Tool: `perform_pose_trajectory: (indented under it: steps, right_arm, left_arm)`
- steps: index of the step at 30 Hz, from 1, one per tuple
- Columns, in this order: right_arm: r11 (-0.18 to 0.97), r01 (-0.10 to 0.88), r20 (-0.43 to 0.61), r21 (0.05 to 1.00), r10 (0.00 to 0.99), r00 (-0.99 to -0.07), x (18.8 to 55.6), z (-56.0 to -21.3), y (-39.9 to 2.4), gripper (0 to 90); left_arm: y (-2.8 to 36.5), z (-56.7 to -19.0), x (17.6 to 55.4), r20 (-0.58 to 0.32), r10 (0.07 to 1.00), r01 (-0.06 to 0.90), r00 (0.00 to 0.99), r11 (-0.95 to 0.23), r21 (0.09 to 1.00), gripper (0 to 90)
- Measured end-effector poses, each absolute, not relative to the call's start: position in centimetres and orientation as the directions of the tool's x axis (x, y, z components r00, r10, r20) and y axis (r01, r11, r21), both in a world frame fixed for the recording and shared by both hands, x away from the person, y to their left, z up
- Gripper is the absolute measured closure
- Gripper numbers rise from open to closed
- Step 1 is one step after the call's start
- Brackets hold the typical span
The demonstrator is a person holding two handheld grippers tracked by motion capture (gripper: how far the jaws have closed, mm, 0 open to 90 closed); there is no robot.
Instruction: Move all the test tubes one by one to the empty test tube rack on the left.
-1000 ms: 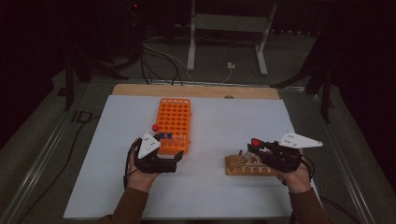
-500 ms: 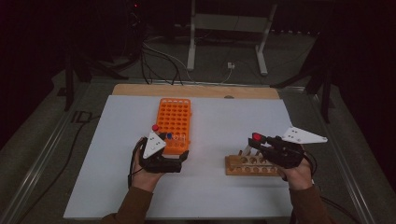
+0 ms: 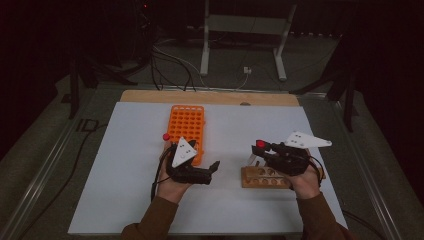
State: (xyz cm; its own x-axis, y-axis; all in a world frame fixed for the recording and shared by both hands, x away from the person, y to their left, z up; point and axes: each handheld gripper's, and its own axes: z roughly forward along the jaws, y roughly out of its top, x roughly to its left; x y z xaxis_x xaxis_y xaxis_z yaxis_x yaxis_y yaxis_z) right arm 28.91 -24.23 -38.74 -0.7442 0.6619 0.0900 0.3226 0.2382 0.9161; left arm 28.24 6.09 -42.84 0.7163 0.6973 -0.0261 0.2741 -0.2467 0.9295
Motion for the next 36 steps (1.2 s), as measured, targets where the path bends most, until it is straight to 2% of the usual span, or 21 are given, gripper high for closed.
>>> perform_pose_trajectory:
  steps: [9,17,20,21,22,23,24,26,32,36]
  right_arm:
    - [0.259,0.326,0.092,0.909,0.640,-0.763,29.1,-39.4,-21.9,69.9]
    - [0.276,0.324,0.091,0.905,0.617,-0.781,29.0,-39.7,-20.5,69.9]
    - [0.279,0.325,0.095,0.903,0.610,-0.787,28.9,-39.7,-20.1,69.9]
    - [0.282,0.324,0.095,0.903,0.605,-0.790,28.9,-39.8,-19.9,69.9]
    - [0.282,0.324,0.095,0.903,0.605,-0.790,28.9,-39.8,-19.9,69.9]
    - [0.286,0.322,0.093,0.902,0.600,-0.795,28.8,-39.8,-19.8,69.8]
    - [0.286,0.322,0.093,0.902,0.600,-0.795,28.8,-39.8,-19.8,69.8]
    - [0.290,0.323,0.094,0.901,0.595,-0.798,28.8,-39.9,-19.6,69.8]
    - [0.295,0.325,0.096,0.899,0.591,-0.801,28.7,-39.9,-19.5,69.8]
    - [0.299,0.327,0.097,0.897,0.587,-0.803,28.8,-40.0,-19.6,68.0]
  left_arm:
    - [3.6,-42.8,28.4,-0.042,0.659,0.277,0.751,-0.257,0.926,2.5]
    - [1.6,-43.1,28.1,-0.036,0.613,0.265,0.789,-0.288,0.920,8.1]
    - [1.1,-43.2,28.1,-0.022,0.607,0.260,0.795,-0.308,0.915,18.0]
    - [1.0,-43.2,28.1,-0.018,0.601,0.256,0.799,-0.313,0.915,31.1]
    - [1.0,-43.2,28.0,-0.020,0.590,0.249,0.807,-0.311,0.917,31.1]
    - [1.0,-43.2,28.0,-0.023,0.579,0.245,0.815,-0.309,0.919,45.1]
    - [1.0,-43.2,28.0,-0.021,0.576,0.243,0.817,-0.313,0.918,45.1]
    - [1.0,-43.3,28.1,-0.029,0.556,0.244,0.830,-0.317,0.916,56.4]
    - [1.2,-43.3,28.1,-0.034,0.539,0.243,0.842,-0.323,0.915,73.2]
    - [1.2,-43.4,28.1,-0.025,0.538,0.240,0.843,-0.333,0.912,74.7]
